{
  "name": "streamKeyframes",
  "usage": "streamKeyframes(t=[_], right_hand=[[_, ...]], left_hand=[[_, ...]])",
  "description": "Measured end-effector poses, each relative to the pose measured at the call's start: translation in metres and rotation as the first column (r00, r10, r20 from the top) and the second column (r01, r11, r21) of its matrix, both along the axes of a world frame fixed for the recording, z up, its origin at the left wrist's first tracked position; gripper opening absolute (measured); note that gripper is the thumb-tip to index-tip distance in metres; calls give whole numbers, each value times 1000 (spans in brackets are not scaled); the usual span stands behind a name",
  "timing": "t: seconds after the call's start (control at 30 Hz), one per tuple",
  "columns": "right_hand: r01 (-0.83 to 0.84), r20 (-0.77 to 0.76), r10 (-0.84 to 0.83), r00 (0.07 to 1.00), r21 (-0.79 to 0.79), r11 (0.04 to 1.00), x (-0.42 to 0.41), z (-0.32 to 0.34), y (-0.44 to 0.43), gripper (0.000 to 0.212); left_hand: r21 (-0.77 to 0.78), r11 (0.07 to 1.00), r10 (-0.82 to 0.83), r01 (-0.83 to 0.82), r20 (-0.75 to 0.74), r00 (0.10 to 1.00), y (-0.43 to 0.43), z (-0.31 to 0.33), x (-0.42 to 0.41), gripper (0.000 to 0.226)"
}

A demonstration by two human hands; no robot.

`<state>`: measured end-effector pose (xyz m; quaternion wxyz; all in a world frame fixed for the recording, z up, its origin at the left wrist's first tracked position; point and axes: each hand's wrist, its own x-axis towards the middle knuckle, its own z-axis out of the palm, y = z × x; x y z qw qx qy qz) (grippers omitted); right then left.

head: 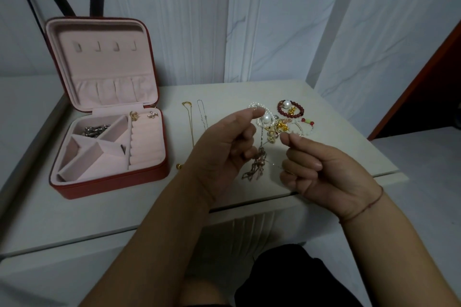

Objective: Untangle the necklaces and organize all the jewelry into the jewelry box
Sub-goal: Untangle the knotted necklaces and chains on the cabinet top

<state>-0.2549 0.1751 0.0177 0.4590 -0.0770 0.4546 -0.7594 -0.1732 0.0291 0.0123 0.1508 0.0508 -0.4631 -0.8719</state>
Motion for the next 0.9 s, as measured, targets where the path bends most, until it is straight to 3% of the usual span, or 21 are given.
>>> streamKeyframes(t=[0.17,0.4,0.67,0.9], right_hand=[[-11,117,13,993,-12,1000,0,0,-6,11],[63,147,-87,985,160,985,-4,-1,-17,19],[221,163,-271,949,269,937,-10,13,-24,18],[301,156,-318,935,122,946,-1,13,-29,22]], left_hand=[[-135,990,-35,32,-23,999,5,9,-3,24],[-151,988,53,-45,46,998,5,14,-13,23],[159,963,211,-216,50,976,11,15,-20,24],[338,917,188,-212,103,977,11,14,-7,19]])
